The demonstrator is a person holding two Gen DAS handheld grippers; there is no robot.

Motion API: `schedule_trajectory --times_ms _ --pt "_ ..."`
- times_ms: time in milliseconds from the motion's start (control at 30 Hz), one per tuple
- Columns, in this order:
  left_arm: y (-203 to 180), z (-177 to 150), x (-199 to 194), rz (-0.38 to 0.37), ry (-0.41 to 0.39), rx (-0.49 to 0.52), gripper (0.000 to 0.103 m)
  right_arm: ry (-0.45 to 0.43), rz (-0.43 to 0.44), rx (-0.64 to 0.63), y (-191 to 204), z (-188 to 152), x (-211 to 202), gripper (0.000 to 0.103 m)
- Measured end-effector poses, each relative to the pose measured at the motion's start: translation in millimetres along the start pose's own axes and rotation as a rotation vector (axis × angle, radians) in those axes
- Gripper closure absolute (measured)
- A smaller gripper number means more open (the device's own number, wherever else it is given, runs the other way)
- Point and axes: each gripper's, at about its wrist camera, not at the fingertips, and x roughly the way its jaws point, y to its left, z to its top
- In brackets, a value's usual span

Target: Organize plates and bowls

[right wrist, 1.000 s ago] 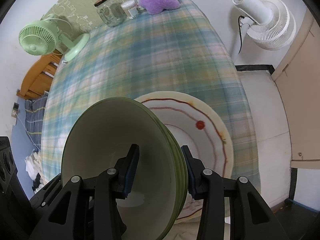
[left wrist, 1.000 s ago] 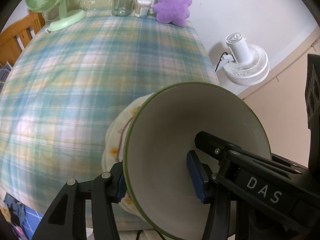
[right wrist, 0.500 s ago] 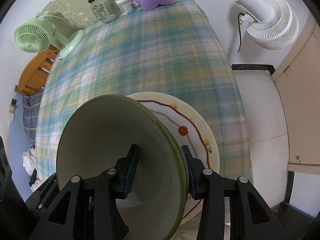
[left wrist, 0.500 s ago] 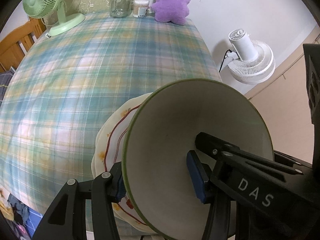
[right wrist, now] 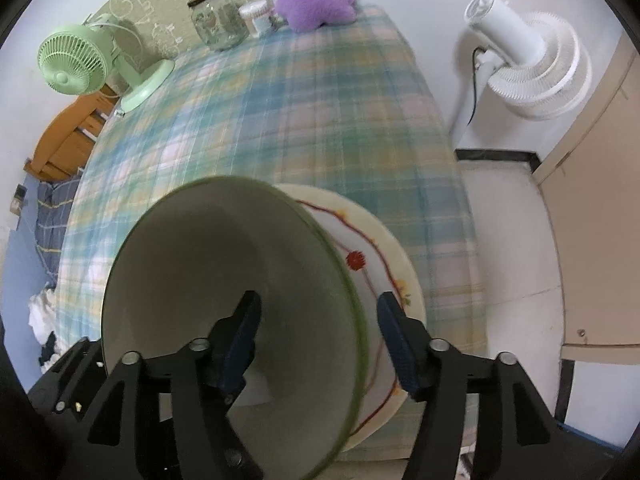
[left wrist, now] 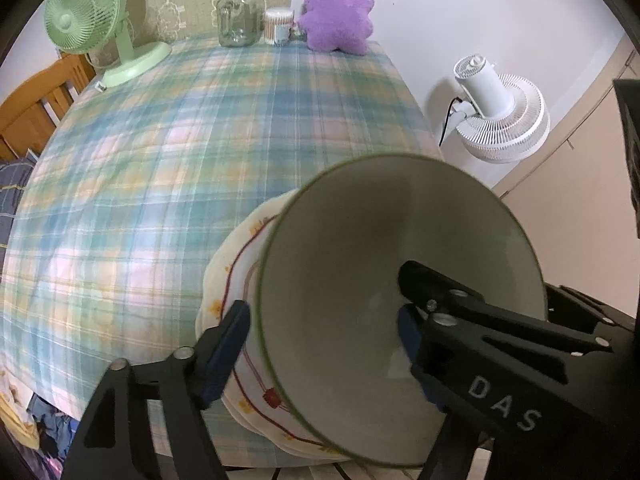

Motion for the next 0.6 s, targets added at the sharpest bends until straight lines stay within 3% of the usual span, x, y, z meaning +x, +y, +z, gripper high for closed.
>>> schedule_trajectory --times_ms 67,200,300,600 --pt "2.1 0.2 -7.0 -0.003 -0.019 0.010 0.019 -0.027 -0.017 0.001 0.9 -1.2 -8.3 0.030" --pt "6.7 0.8 -24.1 -0.002 -0.064 0.036 0.016 -0.067 -0.033 0.010 4.4 -3.1 -23.0 0.028" --pt "15.3 1.7 -40.0 -0.025 -0.113 0.057 0.016 -0.121 -0.094 0.016 12.5 -4.7 -38.3 0.028" --pt "67.1 -2.2 -82.6 -0.021 -0.226 0.108 0.015 -0.306 -0.231 0.025 69.8 -22.4 -82.5 0.028"
